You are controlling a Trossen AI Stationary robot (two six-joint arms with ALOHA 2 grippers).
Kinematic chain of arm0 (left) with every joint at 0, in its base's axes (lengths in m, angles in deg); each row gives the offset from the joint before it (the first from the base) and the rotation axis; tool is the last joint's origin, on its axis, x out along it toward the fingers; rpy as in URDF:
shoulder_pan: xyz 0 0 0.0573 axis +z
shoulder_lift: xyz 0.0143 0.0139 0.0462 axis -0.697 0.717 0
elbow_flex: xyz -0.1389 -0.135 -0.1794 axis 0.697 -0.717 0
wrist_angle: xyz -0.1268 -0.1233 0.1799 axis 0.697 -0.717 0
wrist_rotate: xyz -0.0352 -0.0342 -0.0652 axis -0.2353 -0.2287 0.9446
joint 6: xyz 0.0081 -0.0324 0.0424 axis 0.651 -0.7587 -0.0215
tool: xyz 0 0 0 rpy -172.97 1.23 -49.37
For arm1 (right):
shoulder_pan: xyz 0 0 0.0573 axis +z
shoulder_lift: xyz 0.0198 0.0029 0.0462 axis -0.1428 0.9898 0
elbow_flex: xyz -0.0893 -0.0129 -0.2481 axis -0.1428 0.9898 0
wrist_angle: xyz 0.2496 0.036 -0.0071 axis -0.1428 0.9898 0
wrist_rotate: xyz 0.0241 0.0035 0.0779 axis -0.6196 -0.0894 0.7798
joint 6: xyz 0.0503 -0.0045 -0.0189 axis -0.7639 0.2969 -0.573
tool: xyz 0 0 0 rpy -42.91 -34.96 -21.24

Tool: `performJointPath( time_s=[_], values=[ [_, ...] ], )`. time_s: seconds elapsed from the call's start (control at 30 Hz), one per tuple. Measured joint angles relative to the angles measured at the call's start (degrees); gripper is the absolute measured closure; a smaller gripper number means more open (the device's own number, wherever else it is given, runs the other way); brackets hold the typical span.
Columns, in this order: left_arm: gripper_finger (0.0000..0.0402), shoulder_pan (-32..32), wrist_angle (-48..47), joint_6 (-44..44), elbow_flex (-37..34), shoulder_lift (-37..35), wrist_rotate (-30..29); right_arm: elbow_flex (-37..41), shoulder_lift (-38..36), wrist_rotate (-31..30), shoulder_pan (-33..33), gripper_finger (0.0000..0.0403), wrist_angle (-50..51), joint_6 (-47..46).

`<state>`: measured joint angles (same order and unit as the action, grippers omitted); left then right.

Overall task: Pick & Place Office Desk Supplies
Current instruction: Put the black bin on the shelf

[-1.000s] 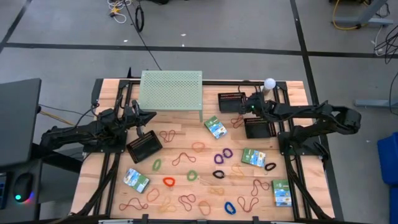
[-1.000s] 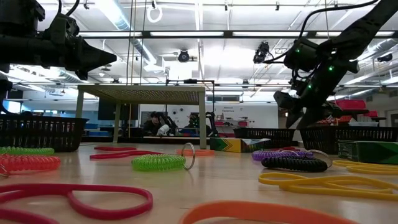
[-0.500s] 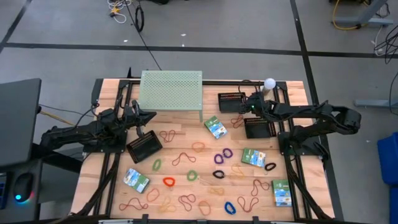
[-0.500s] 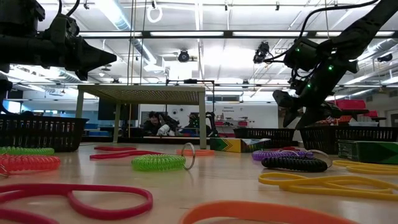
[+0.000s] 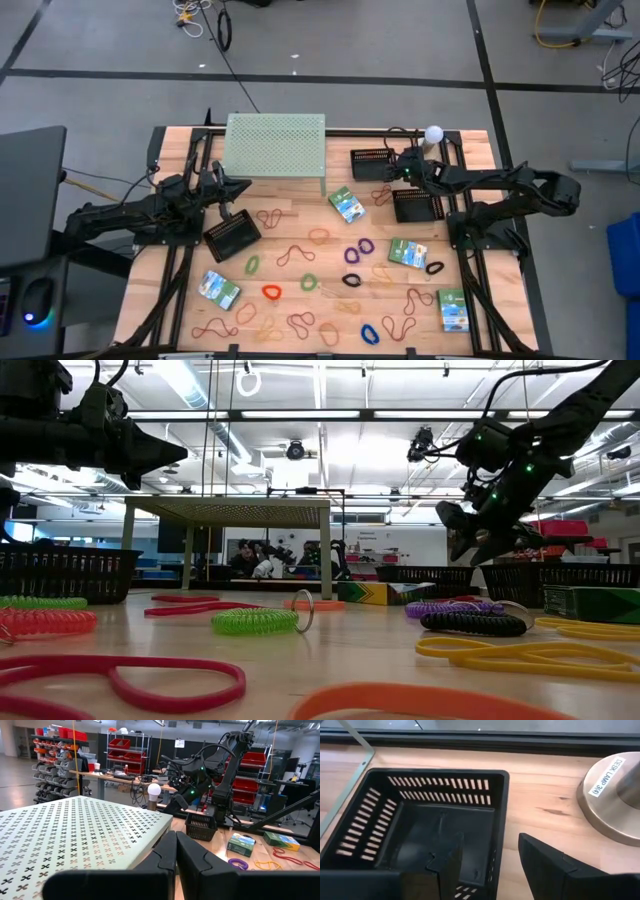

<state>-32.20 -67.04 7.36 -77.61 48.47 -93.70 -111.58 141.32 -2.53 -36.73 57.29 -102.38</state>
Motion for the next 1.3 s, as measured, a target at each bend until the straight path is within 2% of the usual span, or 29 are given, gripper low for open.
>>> performJointPath(
  time_s=[0.23,0.53,1.3],
  values=[
    [0.0392,0.0,0.0,0.01,0.01,0.0,-0.02,0.0,0.22,0.35,-1.29,0.0202,-0.03,0.27],
    [0.0392,0.0,0.0,0.04,0.01,0.0,-0.61,0.02,4.62,1.62,-1.3,0.0204,-3.14,0.41],
    [0.0392,0.0,0.0,0.01,-0.01,0.0,-0.68,0.02,4.87,2.13,-1.34,0.0297,-4.02,3.29]
  ],
)
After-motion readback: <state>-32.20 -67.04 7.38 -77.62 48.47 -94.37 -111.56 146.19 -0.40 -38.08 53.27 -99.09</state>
